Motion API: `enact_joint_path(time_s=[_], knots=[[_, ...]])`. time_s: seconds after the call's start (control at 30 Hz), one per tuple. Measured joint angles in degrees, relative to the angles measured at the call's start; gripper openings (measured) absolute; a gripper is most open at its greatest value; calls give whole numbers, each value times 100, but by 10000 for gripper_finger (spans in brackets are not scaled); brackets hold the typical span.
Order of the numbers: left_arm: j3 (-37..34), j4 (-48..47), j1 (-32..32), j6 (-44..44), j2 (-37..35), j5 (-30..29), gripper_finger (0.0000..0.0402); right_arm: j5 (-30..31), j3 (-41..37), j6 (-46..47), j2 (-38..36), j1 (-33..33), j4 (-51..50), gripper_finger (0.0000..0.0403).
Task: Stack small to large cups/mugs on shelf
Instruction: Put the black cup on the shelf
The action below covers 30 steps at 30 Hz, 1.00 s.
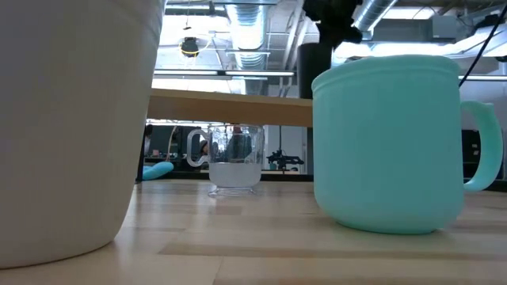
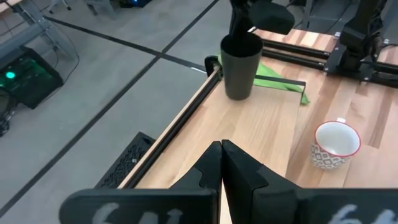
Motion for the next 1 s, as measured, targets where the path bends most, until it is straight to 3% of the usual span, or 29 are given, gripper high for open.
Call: enact_joint_path(time_s=[0.63,1.0], knots=[[0,-14,-4,-9,-2,9,0,-22,2,-307,347,-47,105,16],[0,-14,-4,-9,-2,12,0,22,-9,-315,362,-74,234,55]])
